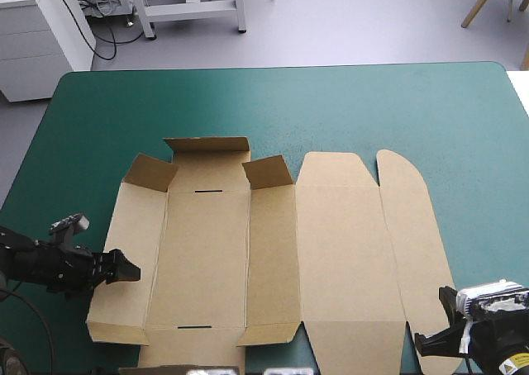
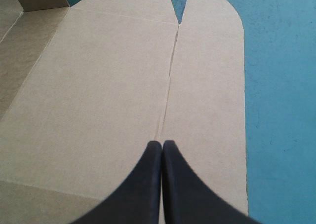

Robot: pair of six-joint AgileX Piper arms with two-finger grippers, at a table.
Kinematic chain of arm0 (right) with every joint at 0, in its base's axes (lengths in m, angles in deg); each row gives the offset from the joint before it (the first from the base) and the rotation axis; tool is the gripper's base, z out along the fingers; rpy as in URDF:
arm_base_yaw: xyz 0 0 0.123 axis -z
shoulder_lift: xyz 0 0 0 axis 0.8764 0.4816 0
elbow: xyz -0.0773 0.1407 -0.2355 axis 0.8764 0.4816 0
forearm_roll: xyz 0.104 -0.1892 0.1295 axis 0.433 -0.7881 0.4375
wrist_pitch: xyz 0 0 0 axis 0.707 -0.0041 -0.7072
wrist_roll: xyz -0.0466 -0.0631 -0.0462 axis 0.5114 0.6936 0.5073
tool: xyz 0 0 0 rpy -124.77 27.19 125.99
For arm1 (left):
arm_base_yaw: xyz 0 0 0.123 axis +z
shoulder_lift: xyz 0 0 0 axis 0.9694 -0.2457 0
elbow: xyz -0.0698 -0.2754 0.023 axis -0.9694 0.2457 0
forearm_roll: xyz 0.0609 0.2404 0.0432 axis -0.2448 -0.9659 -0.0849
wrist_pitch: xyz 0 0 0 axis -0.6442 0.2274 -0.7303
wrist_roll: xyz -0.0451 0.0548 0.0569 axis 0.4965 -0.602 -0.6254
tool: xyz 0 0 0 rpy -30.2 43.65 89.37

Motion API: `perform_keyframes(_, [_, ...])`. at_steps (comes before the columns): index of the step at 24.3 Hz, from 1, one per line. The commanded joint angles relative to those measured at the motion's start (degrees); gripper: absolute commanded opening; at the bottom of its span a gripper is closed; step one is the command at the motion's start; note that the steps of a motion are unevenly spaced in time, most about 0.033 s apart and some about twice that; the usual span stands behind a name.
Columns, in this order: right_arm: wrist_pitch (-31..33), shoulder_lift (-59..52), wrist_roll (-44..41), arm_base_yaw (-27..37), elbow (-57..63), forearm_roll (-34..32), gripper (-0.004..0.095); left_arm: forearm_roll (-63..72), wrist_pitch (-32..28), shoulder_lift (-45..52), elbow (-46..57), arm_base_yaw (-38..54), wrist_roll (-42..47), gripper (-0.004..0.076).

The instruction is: Fold the box

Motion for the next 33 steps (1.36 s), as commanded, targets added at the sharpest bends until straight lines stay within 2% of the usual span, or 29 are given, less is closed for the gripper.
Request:
perform_keyframes(1, [-3.5, 0.7, 0.0, -0.1, -1.3, 0.6, -0.0019, 2.8, 3.6, 1.2, -1.0, -4.3, -0.3, 0.0580])
perform_keyframes(5, [-3.5, 0.7, 0.0, -0.1, -1.3, 0.6, -0.0019, 2.9, 3.2, 1.2, -1.0, -7.7, 0.1, 0.0561])
perform_keyframes(10, [-3.5, 0.7, 0.0, -0.1, -1.3, 0.6, -0.0019, 2.9, 5.6, 1.2, -1.0, -8.0, 0.8, 0.0534])
perform_keyframes(12, [-3.5, 0.7, 0.0, -0.1, -1.3, 0.6, -0.0019, 2.9, 5.7, 1.2, -1.0, -8.0, 1.9, 0.0469])
perform_keyframes(18, [-3.5, 0.7, 0.0, -0.1, -1.3, 0.6, -0.0019, 2.6, 5.7, 1.2, -1.0, -8.0, 3.7, 0.0148])
perform_keyframes(20, [-3.5, 0.7, 0.0, -0.1, -1.3, 0.6, -0.0019, 2.6, 5.7, 1.2, -1.0, -8.0, 3.8, 0.0067])
perform_keyframes(23, [-3.5, 0.7, 0.0, -0.1, -1.3, 0.6, -0.0019, 2.6, 5.7, 1.2, -1.0, -8.0, 4.4, -0.0010])
perform_keyframes(33, [-3.5, 0.7, 0.0, -0.1, -1.3, 0.5, -0.0019, 1.8, 5.7, 1.8, -1.4, -8.0, 2.1, -0.0010])
